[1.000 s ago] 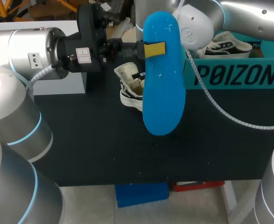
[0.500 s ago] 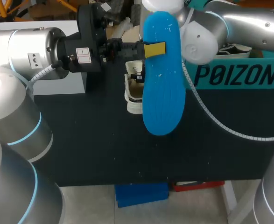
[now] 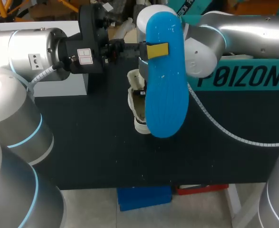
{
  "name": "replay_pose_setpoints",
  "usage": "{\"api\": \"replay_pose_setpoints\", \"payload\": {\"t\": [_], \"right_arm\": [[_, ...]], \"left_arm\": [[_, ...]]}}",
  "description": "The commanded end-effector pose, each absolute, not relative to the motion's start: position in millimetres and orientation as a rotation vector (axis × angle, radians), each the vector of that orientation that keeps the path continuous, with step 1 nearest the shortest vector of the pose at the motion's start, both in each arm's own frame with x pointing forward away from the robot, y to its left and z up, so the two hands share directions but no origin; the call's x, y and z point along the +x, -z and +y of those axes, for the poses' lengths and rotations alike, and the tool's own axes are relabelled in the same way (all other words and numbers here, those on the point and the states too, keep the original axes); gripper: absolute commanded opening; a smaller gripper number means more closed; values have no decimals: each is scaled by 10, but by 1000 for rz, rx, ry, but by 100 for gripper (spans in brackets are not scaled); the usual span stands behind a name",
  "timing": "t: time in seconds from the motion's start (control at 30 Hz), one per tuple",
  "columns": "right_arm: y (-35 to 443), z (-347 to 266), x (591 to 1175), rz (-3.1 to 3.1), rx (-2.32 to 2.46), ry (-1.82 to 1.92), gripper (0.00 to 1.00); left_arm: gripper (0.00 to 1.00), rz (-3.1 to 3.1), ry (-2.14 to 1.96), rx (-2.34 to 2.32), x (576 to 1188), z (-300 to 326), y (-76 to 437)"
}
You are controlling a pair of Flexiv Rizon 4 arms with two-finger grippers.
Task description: Take the shoe out of the shoebox, open the shoe tongue, remove and reinsert the insole, then place the shoe into the shoebox
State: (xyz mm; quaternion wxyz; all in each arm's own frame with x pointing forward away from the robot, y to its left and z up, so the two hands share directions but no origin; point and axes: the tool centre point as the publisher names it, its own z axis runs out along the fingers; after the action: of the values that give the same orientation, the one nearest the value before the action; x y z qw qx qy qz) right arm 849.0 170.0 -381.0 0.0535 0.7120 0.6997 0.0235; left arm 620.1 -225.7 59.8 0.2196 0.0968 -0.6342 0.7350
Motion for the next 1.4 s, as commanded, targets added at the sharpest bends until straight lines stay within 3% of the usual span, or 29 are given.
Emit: {"api": "replay_pose_setpoints", "payload": {"t": [0.03, 0.6, 0.63, 0.67, 0.7, 0.73, 1.2, 1.27, 1.33, 1.4], "right_arm": [[3906, 1780, 8510, 2135, 2143, 2, 0], [4164, 1756, 8424, 2153, 2185, 51, 0], [4143, 1743, 8427, 2155, 2186, 48, 29], [4126, 1738, 8428, 2159, 2181, 46, 42], [4101, 1739, 8430, 2160, 2177, 45, 79], [4060, 1735, 8426, 2162, 2175, 43, 100], [3423, 1790, 8348, 2515, 2060, -443, 100], [3344, 1778, 8316, 2602, 2054, -583, 100], [3233, 1753, 8284, 2749, 2041, -961, 100], [3233, 1753, 8284, 2749, 2041, -961, 100]], "left_arm": [[0, -1758, -2030, 271, 6190, -2255, -593], [0, -1758, -2030, 271, 6190, -2255, -593], [0, -1758, -2030, 271, 6190, -2255, -593], [0, -1758, -2030, 271, 6190, -2255, -593], [0, -1758, -2030, 271, 6190, -2255, -593], [0, -1758, -2030, 271, 6190, -2255, -593], [0, -1758, -2030, 271, 6190, -2255, -593], [0, -1758, -2030, 271, 6190, -2255, -593], [0, -1758, -2030, 271, 6190, -2255, -593], [0, -1758, -2030, 271, 6190, -2255, -593]]}}
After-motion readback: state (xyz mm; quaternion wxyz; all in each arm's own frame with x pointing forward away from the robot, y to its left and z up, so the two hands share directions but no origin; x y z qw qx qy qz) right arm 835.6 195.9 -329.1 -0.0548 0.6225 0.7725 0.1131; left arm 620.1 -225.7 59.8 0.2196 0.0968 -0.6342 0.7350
